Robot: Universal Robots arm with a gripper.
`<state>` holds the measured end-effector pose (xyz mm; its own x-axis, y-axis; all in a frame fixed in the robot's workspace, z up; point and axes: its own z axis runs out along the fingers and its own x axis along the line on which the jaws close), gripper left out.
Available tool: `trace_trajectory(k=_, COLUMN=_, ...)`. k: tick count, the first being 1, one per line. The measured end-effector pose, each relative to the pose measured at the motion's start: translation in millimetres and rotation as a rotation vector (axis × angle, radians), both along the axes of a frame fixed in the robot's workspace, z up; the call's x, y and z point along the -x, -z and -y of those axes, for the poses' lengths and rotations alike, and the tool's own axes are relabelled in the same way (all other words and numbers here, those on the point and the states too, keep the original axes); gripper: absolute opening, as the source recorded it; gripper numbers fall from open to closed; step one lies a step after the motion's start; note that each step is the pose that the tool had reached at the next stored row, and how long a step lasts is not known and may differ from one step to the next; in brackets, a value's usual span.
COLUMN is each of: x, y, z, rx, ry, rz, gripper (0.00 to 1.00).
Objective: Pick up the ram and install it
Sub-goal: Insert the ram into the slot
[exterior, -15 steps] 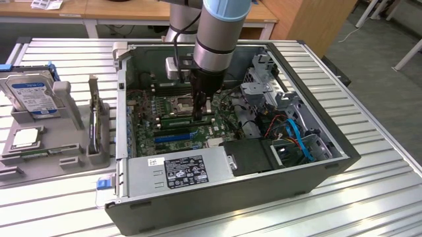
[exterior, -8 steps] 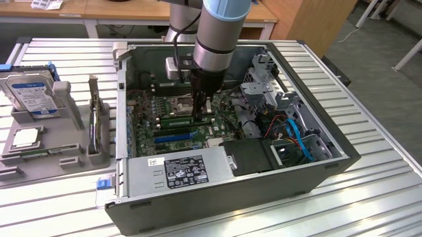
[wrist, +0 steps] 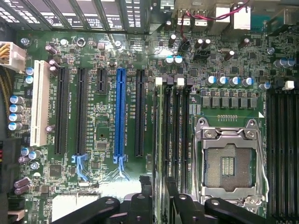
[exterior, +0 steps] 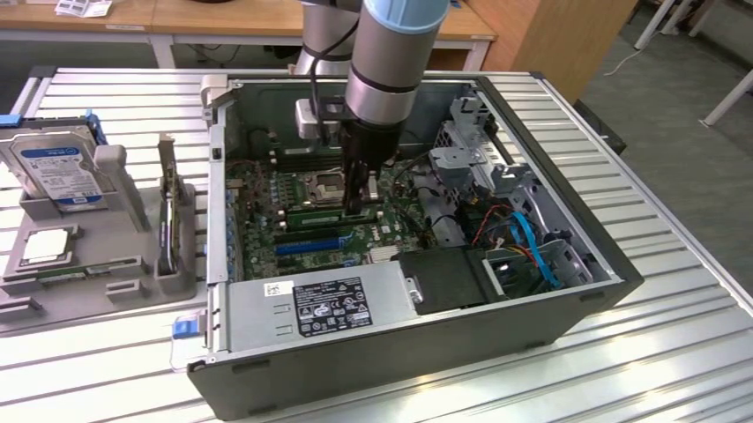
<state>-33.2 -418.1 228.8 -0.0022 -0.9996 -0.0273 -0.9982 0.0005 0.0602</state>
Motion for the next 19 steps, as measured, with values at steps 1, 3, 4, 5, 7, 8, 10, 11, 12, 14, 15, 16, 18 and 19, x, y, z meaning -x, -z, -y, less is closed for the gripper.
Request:
trace_trajectory(k=1, x=0.0, y=-1.0, z=0.0, rx=0.0000, ry=0.000, rz=0.0000, gripper=0.25)
trace_trajectory(k=3, x=0.0, y=-3.5, z=0.0, rx=0.0000, ry=0.000, rz=0.0000, gripper=0.25)
trace_trajectory(k=4, x=0.0, y=-4.9, z=0.0, rx=0.0000, ry=0.000, rz=0.0000, gripper=0.25)
trace_trajectory(k=5, x=0.0, y=-6.3, z=0.0, rx=0.0000, ry=0.000, rz=0.0000, gripper=0.25)
trace_trajectory(k=7, x=0.0, y=-9.3, z=0.0, rx=0.0000, ry=0.000, rz=0.0000, gripper=0.25)
trace_trajectory(k=8, x=0.0, y=-10.9, z=0.0, rx=0.0000, ry=0.000, rz=0.0001, gripper=0.25)
trace_trajectory(k=10, x=0.0, y=-14.6, z=0.0, rx=0.0000, ry=0.000, rz=0.0000, gripper=0.25)
trace_trajectory(k=11, x=0.0, y=-16.4, z=0.0, rx=0.0001, ry=0.000, rz=0.0000, gripper=0.25)
trace_trajectory(k=12, x=0.0, y=-18.4, z=0.0, rx=0.0000, ry=0.000, rz=0.0000, gripper=0.25)
trace_trajectory(k=14, x=0.0, y=-21.9, z=0.0, rx=0.0000, ry=0.000, rz=0.0001, gripper=0.25)
trace_trajectory(k=15, x=0.0, y=-23.3, z=0.0, rx=0.0000, ry=0.000, rz=0.0000, gripper=0.25)
trace_trajectory(k=16, x=0.0, y=-24.6, z=0.0, rx=0.0000, ry=0.000, rz=0.0000, gripper=0.25)
trace_trajectory(k=18, x=0.0, y=-27.7, z=0.0, rx=-0.0001, ry=0.000, rz=0.0001, gripper=0.25)
trace_trajectory(k=19, x=0.0, y=-29.6, z=0.0, rx=0.0000, ry=0.000, rz=0.0000, gripper=0.25)
